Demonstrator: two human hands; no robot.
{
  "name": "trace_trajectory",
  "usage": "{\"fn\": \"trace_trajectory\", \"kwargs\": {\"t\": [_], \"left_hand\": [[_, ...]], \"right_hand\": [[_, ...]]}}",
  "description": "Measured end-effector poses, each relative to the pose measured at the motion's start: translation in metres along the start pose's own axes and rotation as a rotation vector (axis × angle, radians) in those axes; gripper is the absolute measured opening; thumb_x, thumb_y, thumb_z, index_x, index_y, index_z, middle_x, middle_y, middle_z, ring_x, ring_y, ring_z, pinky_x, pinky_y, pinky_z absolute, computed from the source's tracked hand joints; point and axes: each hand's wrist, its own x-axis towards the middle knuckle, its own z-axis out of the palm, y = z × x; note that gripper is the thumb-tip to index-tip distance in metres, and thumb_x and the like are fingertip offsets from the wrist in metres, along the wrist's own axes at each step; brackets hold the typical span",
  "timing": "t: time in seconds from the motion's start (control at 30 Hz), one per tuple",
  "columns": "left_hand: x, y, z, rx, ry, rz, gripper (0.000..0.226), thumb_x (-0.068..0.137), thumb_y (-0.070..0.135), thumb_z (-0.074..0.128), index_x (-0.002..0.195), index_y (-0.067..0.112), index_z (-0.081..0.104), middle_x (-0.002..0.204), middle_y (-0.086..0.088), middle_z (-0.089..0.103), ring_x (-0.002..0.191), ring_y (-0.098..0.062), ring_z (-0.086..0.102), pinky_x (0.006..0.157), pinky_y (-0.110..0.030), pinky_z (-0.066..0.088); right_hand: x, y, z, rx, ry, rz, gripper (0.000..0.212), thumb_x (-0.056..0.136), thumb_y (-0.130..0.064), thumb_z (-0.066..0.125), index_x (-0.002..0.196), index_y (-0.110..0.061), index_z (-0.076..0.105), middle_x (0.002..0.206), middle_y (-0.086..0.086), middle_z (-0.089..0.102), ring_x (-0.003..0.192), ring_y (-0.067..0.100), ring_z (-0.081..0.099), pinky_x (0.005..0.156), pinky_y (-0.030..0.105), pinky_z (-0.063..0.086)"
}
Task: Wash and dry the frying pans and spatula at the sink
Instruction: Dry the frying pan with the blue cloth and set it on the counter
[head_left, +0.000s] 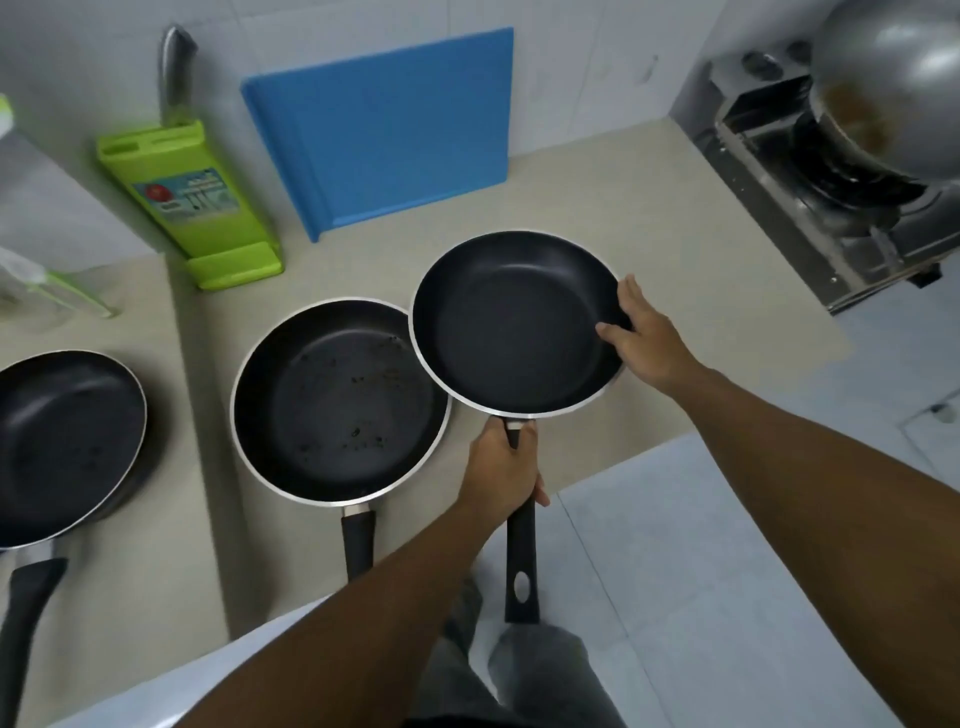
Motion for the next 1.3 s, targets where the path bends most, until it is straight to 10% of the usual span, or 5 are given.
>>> {"fn": "trace_trajectory", "kwargs": {"t": [0.97,1.3], "left_hand": [[0.064,-0.016,0.132,-0.090,0.237,-0.073,0.023,0.106,0.032,0.051,0.108,0.010,0.053,0.072,-0.013,0.066,0.042,-0.019,0.062,0.047,-0.022,0.055],[0.065,-0.017,0.133,-0.072,0.091,-0.091,0.027,0.106,0.038,0.051,0.120,0.015,0.047,0.089,-0.005,0.065,0.055,-0.025,0.072,0.058,-0.026,0.063]], "right_hand": [[0.090,0.096,-0.019,0.094,-0.129,-0.117,0.079,0.099,-0.026,0.060,0.162,-0.030,0.013,0.167,-0.023,0.007,0.151,0.007,0.024,0.123,0.032,0.025],[0.098,0.100,-0.018,-0.139,-0.126,-0.212,0.076,0.103,-0.024,0.053,0.163,-0.027,0.006,0.168,-0.019,-0.002,0.152,0.015,0.024,0.111,0.020,0.024]]}}
